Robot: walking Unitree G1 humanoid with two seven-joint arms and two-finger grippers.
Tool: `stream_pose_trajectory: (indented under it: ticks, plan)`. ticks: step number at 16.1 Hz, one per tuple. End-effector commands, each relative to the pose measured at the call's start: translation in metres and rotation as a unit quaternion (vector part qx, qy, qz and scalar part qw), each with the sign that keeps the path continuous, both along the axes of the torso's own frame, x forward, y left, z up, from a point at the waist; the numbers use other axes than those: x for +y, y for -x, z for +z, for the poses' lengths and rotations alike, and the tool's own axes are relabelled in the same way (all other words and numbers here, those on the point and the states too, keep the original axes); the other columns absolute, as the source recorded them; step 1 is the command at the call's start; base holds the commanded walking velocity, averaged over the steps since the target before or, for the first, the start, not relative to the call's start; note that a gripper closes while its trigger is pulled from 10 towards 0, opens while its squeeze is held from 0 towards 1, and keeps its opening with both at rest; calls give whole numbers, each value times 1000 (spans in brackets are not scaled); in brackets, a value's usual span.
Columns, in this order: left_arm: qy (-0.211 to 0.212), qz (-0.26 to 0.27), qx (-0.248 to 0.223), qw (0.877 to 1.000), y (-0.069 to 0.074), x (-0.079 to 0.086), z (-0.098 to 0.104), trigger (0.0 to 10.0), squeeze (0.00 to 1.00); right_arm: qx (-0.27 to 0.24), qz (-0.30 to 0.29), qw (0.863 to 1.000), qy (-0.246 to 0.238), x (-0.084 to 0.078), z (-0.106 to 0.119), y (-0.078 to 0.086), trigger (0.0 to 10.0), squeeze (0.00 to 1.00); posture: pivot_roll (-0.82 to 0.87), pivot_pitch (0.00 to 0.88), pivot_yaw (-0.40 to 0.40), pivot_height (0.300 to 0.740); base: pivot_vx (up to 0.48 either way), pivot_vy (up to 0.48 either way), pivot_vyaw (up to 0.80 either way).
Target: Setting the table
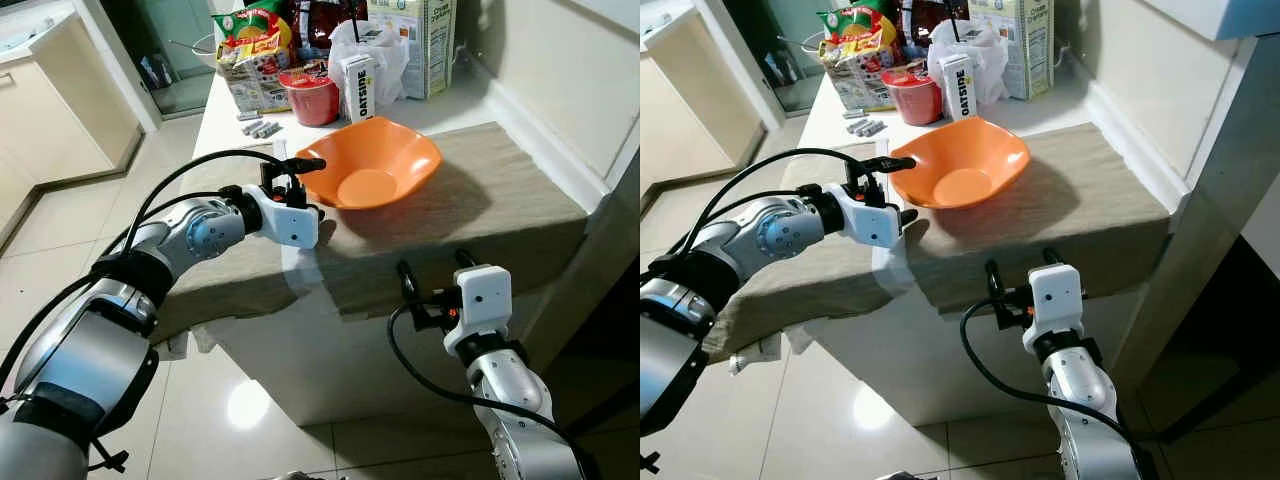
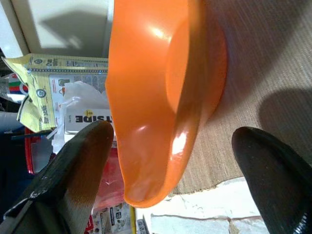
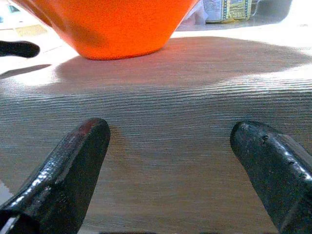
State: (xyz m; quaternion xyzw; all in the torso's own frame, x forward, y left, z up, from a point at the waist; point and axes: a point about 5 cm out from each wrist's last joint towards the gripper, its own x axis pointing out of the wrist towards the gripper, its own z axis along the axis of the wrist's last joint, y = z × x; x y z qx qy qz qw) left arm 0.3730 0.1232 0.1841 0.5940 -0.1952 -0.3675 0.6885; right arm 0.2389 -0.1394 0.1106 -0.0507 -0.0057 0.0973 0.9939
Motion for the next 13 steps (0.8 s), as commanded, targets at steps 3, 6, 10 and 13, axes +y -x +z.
stream_pose_trajectory:
  ticks: [3, 6, 10, 13]
  plan:
    - [-9, 11, -4, 1000, -3, 5, 3, 10000, 1000, -3, 8, 1000, -3, 6, 3, 3, 10000, 0, -220, 49, 218, 736, 0, 0, 0]
    - [-7, 10, 10, 1000, -3, 4, 1, 7608, 0, -4, 8, 1000, -2, 6, 3, 2, 10000, 0, -220, 49, 218, 736, 0, 0, 0]
    - [-4, 10, 25, 1000, -3, 5, 0, 0, 0, -3, 7, 1000, -2, 6, 3, 3, 10000, 0, -221, 50, 219, 736, 0, 0, 0]
    - [-2, 10, 24, 1000, -3, 5, 2, 0, 0, -3, 8, 1000, -2, 6, 3, 3, 10000, 0, -221, 50, 219, 736, 0, 0, 0]
